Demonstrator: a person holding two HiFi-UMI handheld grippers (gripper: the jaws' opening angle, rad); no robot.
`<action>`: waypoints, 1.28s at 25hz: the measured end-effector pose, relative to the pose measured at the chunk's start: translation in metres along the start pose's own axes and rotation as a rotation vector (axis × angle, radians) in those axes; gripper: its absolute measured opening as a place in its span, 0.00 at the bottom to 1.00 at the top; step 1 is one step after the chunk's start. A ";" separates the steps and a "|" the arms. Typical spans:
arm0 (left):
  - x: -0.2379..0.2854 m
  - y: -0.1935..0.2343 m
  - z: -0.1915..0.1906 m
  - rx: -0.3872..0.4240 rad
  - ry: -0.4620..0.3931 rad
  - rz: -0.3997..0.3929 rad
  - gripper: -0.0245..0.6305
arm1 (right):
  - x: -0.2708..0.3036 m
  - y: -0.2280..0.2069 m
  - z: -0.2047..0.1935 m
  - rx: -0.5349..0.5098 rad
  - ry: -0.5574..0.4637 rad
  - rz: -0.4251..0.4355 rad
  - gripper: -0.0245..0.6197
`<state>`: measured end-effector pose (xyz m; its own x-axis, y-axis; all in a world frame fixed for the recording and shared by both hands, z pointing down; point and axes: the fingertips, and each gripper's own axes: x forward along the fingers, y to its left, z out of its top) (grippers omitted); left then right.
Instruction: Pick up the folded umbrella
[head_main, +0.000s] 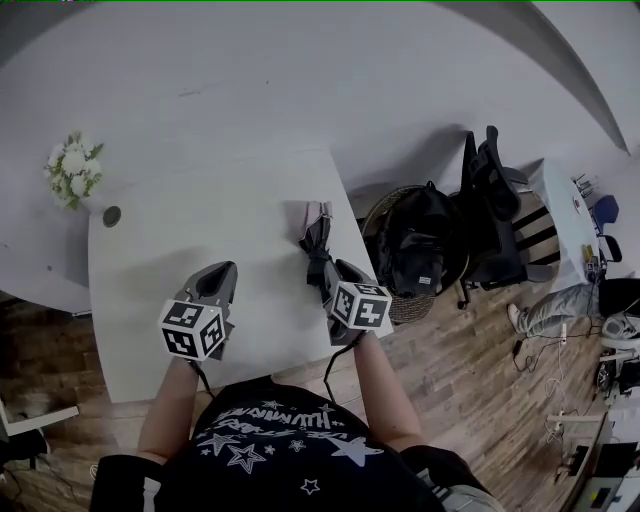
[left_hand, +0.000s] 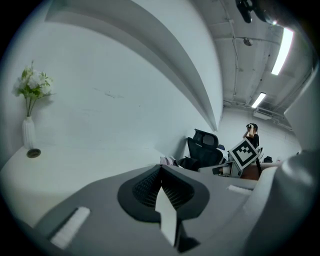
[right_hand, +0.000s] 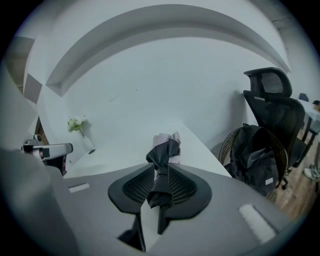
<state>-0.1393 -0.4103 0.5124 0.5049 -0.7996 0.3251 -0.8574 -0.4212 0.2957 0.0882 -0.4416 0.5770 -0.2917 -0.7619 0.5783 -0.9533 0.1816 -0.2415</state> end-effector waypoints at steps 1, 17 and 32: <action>0.004 0.001 0.000 0.001 0.005 -0.006 0.04 | 0.005 0.000 0.000 -0.002 0.014 -0.005 0.20; 0.047 0.017 -0.006 -0.012 0.067 -0.076 0.04 | 0.072 -0.012 -0.028 -0.044 0.233 -0.084 0.48; 0.059 0.029 -0.018 -0.061 0.092 -0.069 0.04 | 0.098 -0.016 -0.043 -0.078 0.312 -0.134 0.49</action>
<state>-0.1325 -0.4622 0.5564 0.5720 -0.7255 0.3826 -0.8140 -0.4448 0.3736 0.0719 -0.4927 0.6706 -0.1617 -0.5574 0.8143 -0.9844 0.1491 -0.0934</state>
